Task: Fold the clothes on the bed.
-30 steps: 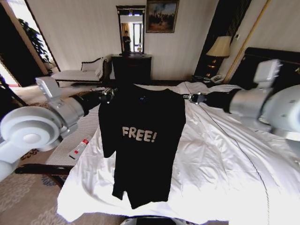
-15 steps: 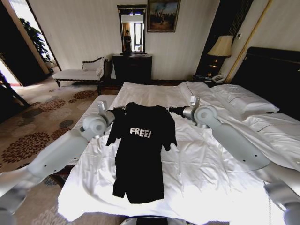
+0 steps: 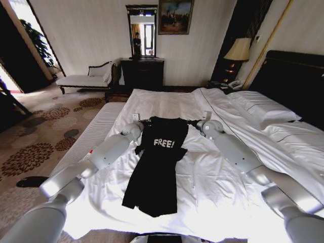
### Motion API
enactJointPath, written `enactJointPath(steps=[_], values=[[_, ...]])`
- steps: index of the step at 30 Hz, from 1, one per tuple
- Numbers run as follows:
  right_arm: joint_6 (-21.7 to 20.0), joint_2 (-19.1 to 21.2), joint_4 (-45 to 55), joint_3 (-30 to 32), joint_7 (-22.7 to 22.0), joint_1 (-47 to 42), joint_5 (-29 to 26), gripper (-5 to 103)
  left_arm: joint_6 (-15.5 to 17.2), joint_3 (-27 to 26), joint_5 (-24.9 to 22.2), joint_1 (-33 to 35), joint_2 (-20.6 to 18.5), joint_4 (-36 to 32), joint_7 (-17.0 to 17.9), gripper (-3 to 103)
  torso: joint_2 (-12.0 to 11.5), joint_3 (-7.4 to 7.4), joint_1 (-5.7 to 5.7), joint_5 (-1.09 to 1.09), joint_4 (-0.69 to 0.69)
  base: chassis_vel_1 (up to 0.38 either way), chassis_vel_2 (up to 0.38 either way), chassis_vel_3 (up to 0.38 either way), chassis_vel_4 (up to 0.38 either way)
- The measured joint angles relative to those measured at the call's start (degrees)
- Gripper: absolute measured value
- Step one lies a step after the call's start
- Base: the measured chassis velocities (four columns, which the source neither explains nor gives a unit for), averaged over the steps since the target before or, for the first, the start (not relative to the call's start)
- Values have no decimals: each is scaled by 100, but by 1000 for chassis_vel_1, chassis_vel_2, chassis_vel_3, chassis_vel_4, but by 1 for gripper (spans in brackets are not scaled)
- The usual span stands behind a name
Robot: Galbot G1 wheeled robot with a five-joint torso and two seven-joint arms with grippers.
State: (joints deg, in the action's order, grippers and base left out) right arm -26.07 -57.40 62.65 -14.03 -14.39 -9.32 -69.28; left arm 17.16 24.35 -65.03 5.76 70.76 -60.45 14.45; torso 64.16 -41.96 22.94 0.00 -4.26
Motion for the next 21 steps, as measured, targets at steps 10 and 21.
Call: enactJointPath(steps=[10,21], values=[[523,-1328,-1671,-174,477,365,970,0,-58,-226,440,-105,529,1061,-196,2,0,-1,0,-1,4,0,0,0,0],[899,-1798,-2601,-116,608,643,1374,0,-115,-568,916,-247,1066,1900,-346,2,0,0,0,-1,0,0,0,0,0]])
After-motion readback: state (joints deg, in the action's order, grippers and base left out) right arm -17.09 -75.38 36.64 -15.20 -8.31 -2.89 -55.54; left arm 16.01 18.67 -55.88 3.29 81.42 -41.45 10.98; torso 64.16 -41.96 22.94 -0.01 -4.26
